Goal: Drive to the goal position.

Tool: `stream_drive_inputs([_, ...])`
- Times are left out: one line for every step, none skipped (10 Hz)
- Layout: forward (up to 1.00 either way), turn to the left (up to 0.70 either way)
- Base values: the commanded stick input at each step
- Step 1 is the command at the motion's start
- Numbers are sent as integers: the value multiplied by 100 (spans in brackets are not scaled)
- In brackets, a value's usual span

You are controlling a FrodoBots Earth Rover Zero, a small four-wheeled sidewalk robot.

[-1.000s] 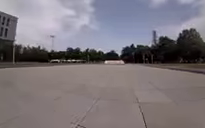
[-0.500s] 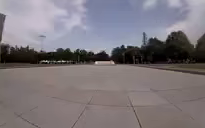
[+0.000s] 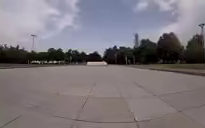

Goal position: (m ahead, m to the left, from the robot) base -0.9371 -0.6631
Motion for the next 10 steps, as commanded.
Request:
stream_drive_inputs([100,-27])
stream_drive_inputs([100,-27])
stream_drive_inputs([100,-27])
stream_drive_inputs([100,-27])
stream_drive_inputs([100,-27])
stream_drive_inputs([100,-27])
stream_drive_inputs([100,-27])
stream_drive_inputs([100,-27])
stream_drive_inputs([100,-27])
stream_drive_inputs([100,-27])
